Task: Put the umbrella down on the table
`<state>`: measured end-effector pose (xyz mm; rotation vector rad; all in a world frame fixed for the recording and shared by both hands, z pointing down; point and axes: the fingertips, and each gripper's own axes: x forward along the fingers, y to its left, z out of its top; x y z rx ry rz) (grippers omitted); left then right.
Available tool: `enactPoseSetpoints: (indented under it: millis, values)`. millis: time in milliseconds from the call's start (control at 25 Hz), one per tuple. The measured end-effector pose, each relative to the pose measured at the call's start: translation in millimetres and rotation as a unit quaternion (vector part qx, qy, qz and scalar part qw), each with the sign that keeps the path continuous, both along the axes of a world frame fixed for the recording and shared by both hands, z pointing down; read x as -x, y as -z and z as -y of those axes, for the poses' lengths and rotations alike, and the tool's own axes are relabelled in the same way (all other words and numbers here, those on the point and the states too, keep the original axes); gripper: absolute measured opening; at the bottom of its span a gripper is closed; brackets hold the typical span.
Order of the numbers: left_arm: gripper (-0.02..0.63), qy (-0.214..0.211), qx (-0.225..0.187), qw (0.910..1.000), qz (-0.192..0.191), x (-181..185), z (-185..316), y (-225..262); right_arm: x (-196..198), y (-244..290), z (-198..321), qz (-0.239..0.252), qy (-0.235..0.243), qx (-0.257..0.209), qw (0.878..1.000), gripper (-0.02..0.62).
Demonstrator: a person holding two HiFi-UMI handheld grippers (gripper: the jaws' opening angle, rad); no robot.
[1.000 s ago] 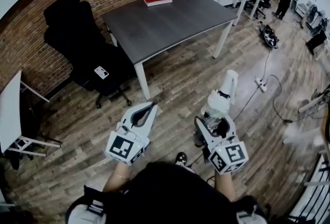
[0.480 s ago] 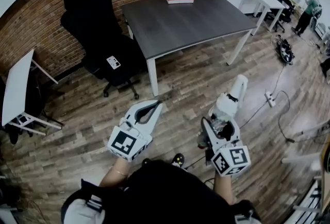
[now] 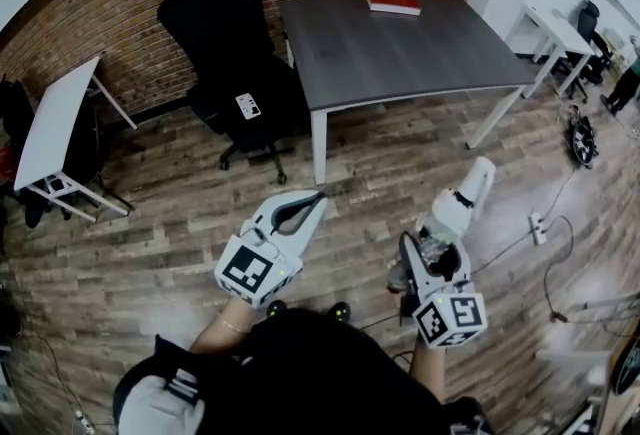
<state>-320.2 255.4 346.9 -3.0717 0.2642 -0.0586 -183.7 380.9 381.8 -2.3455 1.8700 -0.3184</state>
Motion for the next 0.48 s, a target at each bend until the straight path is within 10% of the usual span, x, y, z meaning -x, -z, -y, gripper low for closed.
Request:
enactPoseSetpoints:
  millis: [480]
  values:
    - [-0.005,0.046,0.001,0.9989,0.004,-8,0,-1,-22,-8,12,0.005,0.037,0.009,0.999,0.322]
